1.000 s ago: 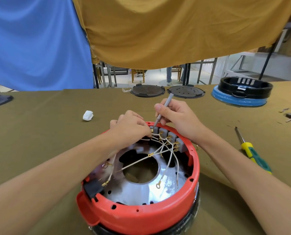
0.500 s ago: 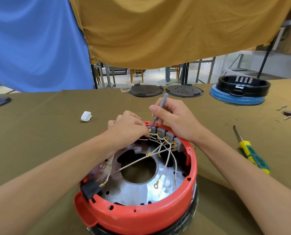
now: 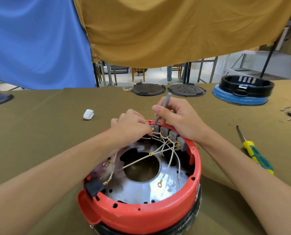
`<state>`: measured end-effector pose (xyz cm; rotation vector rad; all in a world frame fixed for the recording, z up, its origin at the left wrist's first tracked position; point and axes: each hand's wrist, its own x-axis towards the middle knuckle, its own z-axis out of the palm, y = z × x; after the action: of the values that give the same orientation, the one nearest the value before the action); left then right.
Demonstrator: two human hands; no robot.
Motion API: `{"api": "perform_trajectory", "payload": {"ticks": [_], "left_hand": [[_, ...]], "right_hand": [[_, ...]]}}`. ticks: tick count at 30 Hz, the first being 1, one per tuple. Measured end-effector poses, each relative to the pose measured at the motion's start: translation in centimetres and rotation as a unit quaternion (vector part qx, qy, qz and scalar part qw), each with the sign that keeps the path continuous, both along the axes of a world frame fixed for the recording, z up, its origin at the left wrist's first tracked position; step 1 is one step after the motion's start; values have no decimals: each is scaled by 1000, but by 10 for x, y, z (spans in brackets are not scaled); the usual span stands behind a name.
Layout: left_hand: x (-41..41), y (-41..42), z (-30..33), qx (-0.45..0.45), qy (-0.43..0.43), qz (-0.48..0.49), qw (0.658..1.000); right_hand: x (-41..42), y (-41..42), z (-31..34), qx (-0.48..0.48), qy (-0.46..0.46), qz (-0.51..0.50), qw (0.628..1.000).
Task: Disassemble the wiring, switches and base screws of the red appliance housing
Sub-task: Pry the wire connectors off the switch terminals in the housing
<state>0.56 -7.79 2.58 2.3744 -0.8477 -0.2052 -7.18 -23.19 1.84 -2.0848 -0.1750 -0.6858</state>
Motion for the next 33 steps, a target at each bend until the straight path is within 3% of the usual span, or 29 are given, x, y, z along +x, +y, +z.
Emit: {"api": "perform_trajectory", "payload": {"ticks": [13, 21, 33], "left_hand": [[-2, 0, 2, 6, -2, 1, 1000], [-5, 3, 4, -7, 12, -7, 1000], [-5, 1, 5, 4, 6, -7, 1000]], "right_hand": [[-2, -3, 2, -39, 25, -34, 998], [-2, -4, -5, 79, 30, -15, 996], [-1, -4, -2, 70, 54, -14, 996]]}}
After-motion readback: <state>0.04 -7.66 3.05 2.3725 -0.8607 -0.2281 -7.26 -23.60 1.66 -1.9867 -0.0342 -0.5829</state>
